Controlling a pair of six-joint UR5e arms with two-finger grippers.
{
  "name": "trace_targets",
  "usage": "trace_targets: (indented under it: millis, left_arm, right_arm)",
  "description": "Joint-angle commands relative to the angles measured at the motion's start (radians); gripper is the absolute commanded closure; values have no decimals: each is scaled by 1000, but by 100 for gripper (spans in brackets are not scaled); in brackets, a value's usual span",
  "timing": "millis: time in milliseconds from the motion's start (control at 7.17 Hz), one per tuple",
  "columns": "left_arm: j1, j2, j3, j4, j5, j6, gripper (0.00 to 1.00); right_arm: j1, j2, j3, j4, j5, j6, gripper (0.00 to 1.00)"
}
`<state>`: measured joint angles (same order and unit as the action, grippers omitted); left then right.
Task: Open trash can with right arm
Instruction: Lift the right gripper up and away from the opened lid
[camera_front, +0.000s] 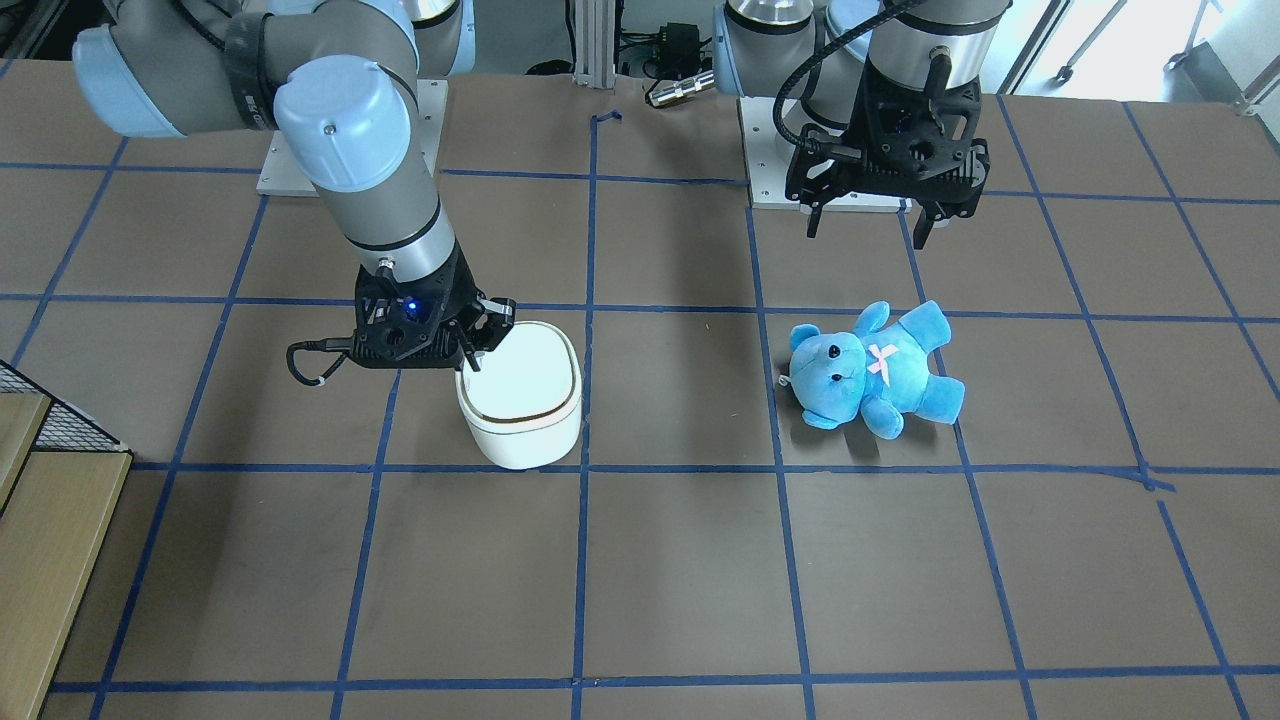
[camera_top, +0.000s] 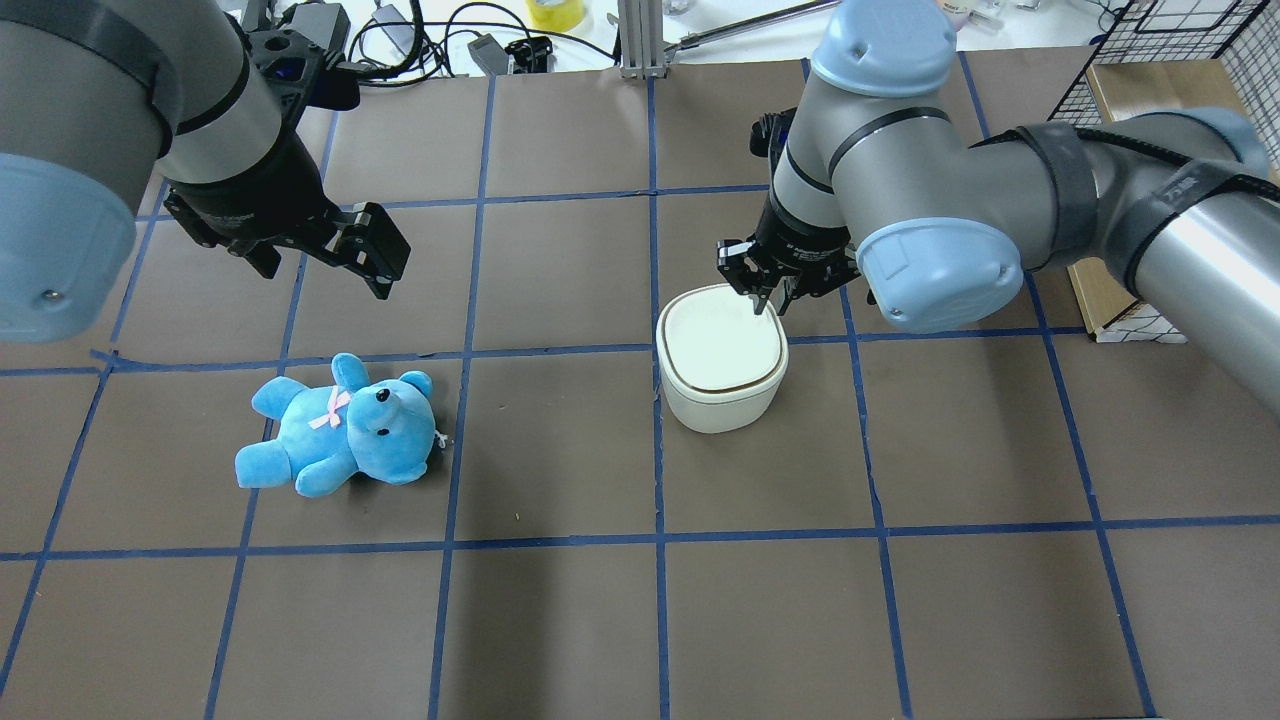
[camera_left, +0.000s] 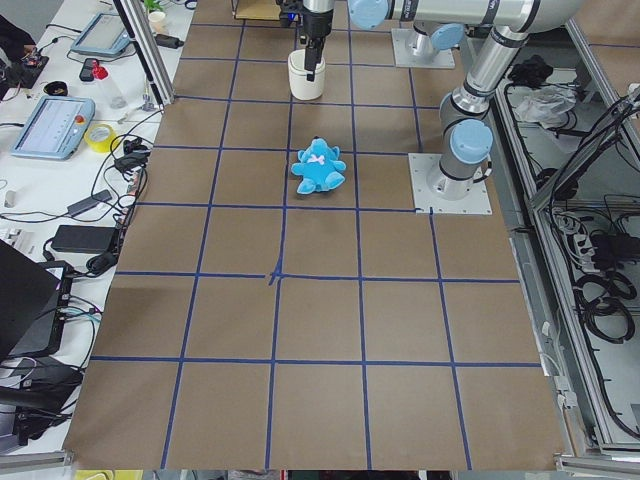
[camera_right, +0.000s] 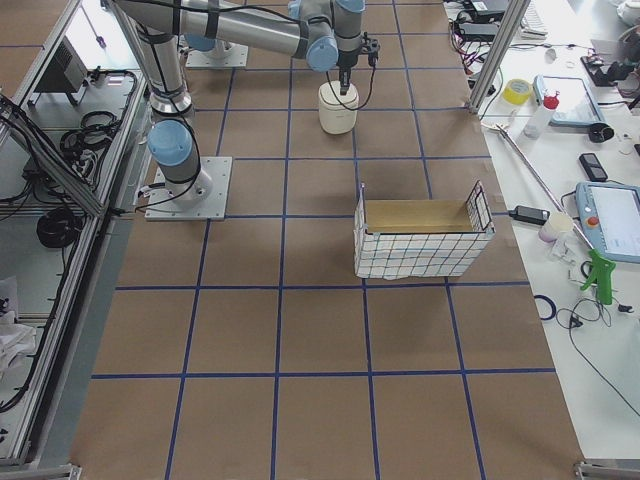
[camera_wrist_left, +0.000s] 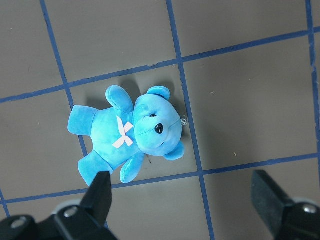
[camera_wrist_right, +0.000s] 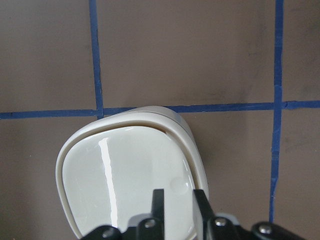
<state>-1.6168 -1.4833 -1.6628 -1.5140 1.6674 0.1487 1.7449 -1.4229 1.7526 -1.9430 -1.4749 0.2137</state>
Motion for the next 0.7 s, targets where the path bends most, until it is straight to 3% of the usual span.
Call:
trace_targets:
  millis: [0,140,558]
  left_arm:
    - [0,0,0,0,0,0,0]
    - [0,0,0,0,0,0,0]
    - [0,0,0,0,2,0,0]
  right_arm:
    - [-19,-25,-86,102,-46,-8,12]
    - [-22,-33,-109,140,-101,-13,0]
    - [-123,-121,-111,272,-99,-40,0]
